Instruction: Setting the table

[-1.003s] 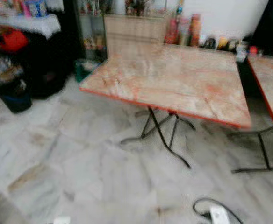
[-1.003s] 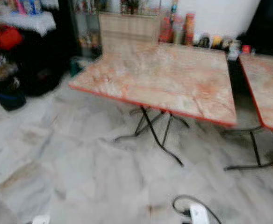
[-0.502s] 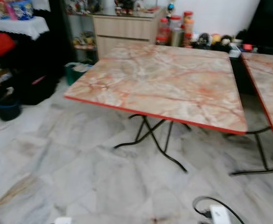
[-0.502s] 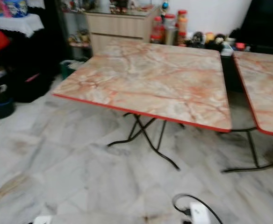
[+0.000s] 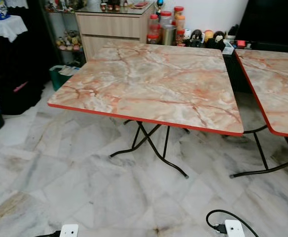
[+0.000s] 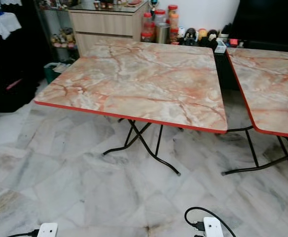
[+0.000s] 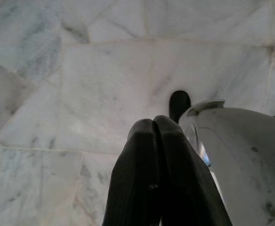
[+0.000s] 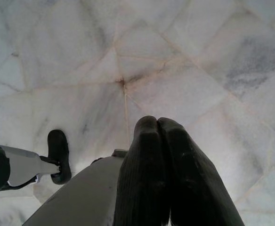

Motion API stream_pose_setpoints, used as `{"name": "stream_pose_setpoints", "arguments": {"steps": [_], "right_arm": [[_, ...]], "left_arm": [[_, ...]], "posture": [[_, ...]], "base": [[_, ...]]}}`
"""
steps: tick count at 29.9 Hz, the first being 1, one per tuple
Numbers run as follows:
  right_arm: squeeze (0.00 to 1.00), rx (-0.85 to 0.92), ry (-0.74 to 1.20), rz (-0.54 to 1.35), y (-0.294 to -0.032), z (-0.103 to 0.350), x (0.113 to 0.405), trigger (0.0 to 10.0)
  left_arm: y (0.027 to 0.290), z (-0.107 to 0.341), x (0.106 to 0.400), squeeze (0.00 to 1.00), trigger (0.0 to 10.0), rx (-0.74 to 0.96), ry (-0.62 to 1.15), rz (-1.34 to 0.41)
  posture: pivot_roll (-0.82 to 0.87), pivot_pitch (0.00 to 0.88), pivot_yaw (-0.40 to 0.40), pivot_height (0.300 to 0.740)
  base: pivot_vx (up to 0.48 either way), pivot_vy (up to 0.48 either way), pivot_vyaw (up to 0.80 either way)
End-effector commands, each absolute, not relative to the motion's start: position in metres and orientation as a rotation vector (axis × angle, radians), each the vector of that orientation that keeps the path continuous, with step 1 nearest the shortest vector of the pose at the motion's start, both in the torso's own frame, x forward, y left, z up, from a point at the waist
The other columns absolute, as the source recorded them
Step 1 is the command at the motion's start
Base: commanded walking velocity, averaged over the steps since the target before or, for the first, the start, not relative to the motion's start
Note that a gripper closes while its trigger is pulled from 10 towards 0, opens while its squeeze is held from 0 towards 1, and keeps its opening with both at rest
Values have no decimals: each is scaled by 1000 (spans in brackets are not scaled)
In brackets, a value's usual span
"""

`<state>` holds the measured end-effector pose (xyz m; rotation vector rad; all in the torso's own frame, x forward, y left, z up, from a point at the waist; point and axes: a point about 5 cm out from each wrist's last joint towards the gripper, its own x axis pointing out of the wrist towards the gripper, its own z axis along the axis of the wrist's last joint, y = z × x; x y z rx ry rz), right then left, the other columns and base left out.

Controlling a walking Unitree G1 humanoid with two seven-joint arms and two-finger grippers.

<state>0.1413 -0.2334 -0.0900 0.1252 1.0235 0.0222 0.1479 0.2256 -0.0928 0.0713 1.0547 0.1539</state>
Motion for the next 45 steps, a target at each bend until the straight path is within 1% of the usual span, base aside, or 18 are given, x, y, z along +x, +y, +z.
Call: {"name": "stream_pose_setpoints", "arguments": {"steps": [1,6,17,20,45], "right_arm": [[0,118,1027,4,-238,-89,141,10000],[0,114,1040,0,-238,-90,140,10000],[0,130,1024,-17,-239,-90,140,10000],[0,103,1038,-2,-239,-90,139,10000],[0,113,1037,-20,-240,-90,138,10000]], "left_arm": [[222,-93,149,0,10000,71,1057,147],[223,-93,149,0,10000,72,1060,147],[222,-94,147,0,10000,67,1063,148],[222,-94,147,0,10000,69,1062,147],[222,-93,150,0,10000,71,1050,135]], "posture": [[38,18,-17,740],[40,16,-16,740],[45,4,-20,740],[44,0,-20,740],[31,2,-18,740]], "base": [[0,-266,0],[0,-266,-306],[0,-298,0],[0,-304,0],[10,-319,0]]}}
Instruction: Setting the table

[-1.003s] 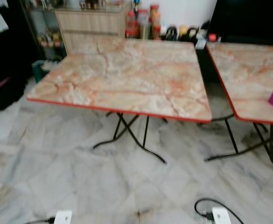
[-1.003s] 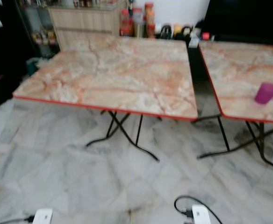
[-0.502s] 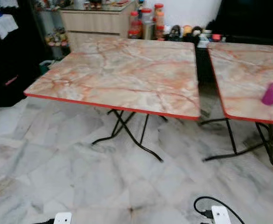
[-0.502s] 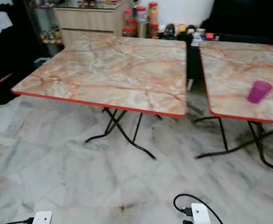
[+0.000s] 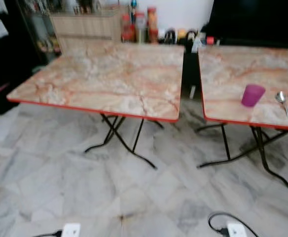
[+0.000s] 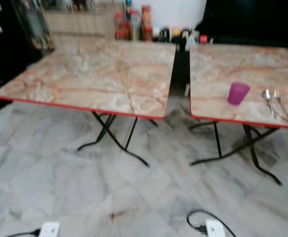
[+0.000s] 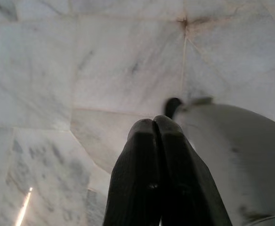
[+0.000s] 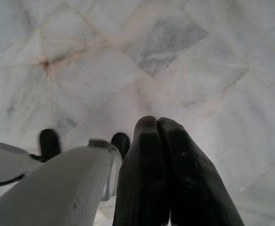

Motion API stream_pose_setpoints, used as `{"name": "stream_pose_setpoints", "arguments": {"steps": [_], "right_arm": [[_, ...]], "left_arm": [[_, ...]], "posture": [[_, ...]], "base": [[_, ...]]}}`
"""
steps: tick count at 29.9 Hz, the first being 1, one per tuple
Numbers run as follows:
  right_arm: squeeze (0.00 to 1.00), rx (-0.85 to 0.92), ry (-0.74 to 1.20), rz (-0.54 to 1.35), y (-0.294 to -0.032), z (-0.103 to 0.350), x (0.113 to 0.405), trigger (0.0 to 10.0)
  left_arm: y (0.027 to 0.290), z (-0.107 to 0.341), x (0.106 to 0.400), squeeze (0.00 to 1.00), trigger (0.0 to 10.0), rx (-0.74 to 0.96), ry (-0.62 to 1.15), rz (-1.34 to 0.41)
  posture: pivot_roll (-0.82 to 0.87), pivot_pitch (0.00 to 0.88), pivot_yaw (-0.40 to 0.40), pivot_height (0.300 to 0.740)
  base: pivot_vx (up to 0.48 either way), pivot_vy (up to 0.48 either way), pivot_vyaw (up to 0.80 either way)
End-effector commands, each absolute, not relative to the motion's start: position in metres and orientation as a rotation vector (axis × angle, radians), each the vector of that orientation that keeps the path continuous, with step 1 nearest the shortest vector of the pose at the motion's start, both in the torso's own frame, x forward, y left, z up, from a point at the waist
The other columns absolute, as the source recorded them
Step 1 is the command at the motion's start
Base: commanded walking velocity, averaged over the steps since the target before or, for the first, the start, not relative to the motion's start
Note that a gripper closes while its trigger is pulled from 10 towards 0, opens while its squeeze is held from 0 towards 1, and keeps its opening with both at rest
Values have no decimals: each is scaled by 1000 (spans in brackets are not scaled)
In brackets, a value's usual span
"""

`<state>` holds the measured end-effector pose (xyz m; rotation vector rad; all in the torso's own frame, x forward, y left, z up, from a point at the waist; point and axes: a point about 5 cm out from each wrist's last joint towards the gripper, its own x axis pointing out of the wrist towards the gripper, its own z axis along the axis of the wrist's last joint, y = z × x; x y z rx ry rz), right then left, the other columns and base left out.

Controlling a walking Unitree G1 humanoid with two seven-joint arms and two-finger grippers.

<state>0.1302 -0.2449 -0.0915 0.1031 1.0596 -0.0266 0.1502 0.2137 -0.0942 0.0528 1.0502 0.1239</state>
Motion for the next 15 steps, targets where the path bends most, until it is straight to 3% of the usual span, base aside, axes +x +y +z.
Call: {"name": "stream_pose_setpoints", "arguments": {"steps": [1,9,15], "right_arm": [[0,113,1036,-20,-240,-90,139,10000],[0,111,1034,-15,-240,-89,140,10000],[0,104,1035,-7,-242,-89,141,10000]], "left_arm": [[222,-92,151,0,10000,71,1048,135],[222,-92,152,0,10000,65,1044,140],[219,-92,153,0,10000,57,1030,131]], "posture": [[31,8,-17,740],[24,21,-19,740],[15,18,-25,740]], "base": [[244,-341,0],[247,-337,0],[0,0,0]]}}
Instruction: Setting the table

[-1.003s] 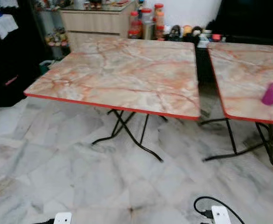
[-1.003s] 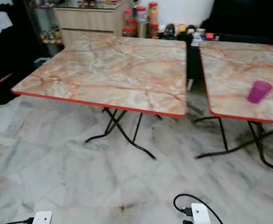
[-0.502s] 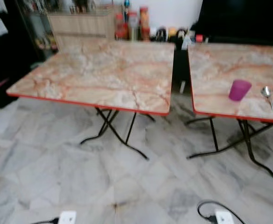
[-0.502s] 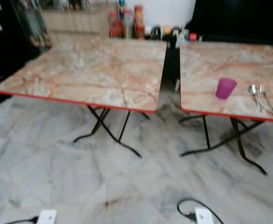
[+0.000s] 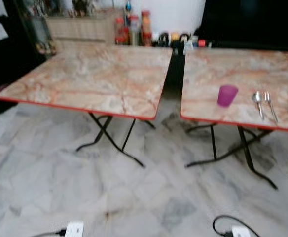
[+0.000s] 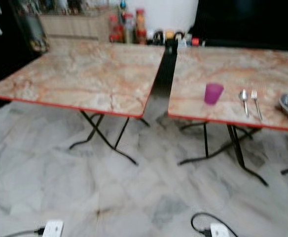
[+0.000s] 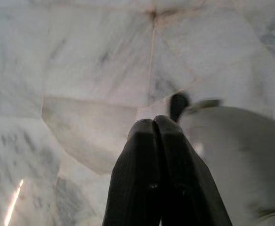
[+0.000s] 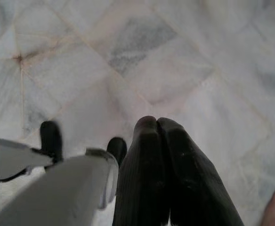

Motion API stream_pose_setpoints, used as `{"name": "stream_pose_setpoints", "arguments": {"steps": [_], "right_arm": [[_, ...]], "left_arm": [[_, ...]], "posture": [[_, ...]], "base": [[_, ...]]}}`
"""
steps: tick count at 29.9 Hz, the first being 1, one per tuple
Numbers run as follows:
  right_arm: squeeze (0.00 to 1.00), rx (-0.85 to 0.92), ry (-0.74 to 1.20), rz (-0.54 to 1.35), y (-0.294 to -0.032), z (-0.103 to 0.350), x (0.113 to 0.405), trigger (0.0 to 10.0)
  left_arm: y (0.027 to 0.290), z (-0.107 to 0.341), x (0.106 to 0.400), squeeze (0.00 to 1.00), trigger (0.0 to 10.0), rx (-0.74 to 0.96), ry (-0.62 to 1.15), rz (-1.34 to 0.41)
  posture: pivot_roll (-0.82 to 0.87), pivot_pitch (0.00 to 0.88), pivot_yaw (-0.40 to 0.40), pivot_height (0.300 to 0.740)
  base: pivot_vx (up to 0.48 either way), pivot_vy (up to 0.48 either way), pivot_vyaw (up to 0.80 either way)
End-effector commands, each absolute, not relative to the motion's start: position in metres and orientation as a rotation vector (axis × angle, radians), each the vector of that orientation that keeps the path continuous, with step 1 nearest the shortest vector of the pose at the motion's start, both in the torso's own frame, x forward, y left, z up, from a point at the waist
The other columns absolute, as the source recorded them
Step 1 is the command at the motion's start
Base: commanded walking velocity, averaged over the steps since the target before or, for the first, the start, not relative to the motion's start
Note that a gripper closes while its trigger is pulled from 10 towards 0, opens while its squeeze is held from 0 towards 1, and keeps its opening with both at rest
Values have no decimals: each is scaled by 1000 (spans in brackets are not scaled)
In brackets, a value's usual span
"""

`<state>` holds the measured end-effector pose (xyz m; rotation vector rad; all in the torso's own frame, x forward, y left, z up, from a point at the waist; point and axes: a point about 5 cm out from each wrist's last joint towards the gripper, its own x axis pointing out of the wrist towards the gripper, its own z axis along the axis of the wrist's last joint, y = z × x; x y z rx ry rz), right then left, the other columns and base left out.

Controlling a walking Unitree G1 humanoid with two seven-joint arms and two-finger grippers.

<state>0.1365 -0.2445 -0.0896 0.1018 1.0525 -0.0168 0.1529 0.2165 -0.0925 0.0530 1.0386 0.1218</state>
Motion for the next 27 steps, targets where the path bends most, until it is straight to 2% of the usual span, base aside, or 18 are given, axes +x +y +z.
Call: {"name": "stream_pose_setpoints", "arguments": {"steps": [1,7,12,18,27], "right_arm": [[0,104,1035,-6,-242,-89,141,10000],[0,120,1020,-14,-241,-88,141,10000],[0,111,1040,-10,-241,-90,139,10000],[0,118,1037,-6,-239,-90,138,10000],[0,127,1025,-22,-238,-91,138,10000]], "left_arm": [[220,-92,153,0,10000,52,1027,142],[221,-91,154,0,10000,32,1021,146],[220,-92,152,0,10000,35,1025,136],[222,-91,154,0,10000,41,1025,134],[224,-89,156,0,10000,50,1021,126]], "posture": [[15,18,-25,740],[6,0,-16,740],[4,0,-13,740],[1,0,-11,740],[2,0,-6,740]], "base": [[0,0,0],[52,0,0],[409,0,0],[428,0,-529],[437,0,0]]}}
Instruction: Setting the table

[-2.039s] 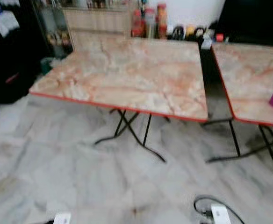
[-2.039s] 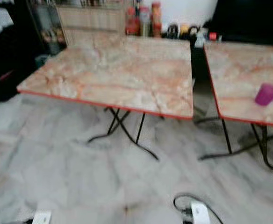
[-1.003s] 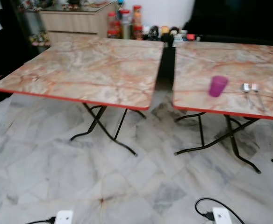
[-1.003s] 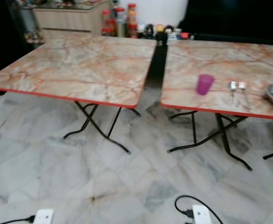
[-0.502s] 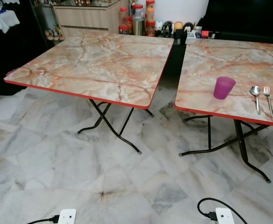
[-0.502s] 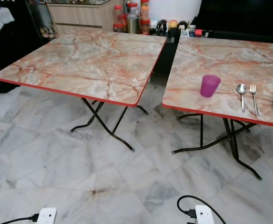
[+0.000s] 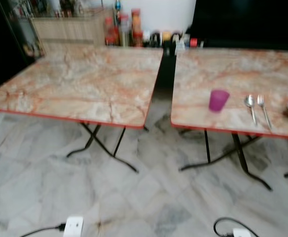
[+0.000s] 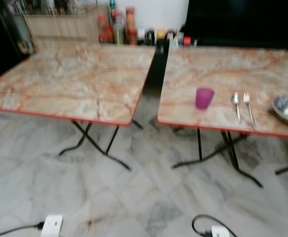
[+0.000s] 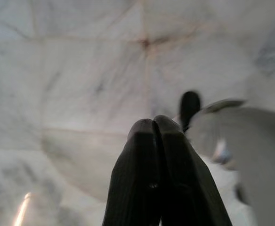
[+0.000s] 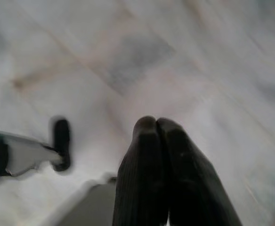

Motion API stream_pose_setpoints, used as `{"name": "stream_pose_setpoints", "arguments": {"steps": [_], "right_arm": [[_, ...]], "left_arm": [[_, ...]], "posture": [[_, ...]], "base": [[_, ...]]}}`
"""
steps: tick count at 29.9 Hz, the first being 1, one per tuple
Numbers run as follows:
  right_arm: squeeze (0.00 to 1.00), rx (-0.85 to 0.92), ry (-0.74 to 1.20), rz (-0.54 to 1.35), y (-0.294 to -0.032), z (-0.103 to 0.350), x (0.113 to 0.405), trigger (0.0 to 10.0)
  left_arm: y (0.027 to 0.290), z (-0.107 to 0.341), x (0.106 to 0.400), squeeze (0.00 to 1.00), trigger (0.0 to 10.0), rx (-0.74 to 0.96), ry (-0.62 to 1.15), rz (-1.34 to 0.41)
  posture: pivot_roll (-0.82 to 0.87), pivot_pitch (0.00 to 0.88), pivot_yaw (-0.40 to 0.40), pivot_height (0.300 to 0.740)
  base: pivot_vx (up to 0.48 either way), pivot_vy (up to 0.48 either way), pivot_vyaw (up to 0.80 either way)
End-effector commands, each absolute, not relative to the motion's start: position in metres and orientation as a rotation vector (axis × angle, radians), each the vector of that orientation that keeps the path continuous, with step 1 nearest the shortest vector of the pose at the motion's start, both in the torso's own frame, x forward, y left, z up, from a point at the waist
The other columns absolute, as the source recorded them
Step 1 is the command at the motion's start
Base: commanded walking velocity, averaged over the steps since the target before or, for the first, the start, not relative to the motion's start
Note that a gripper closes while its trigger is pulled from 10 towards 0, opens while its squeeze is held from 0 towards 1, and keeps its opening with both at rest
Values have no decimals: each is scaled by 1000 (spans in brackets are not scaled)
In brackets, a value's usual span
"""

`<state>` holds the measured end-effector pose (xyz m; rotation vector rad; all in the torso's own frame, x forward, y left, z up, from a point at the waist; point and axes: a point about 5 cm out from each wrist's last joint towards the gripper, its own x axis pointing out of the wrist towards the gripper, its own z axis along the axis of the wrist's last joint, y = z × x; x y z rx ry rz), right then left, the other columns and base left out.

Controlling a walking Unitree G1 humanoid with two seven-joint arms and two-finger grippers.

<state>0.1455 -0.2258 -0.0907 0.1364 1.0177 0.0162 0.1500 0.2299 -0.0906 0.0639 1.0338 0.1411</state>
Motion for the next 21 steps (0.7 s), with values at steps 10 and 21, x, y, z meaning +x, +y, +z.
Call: {"name": "stream_pose_setpoints", "arguments": {"steps": [10,21], "right_arm": [[0,115,1036,-14,-237,-92,135,10000],[0,119,1025,-20,-238,-90,140,10000]], "left_arm": [[223,-90,155,0,10000,54,1026,117],[221,-89,159,0,10000,55,1025,123]], "posture": [[1,0,-4,740],[4,0,-9,740]], "base": [[448,0,0],[392,0,0]]}}
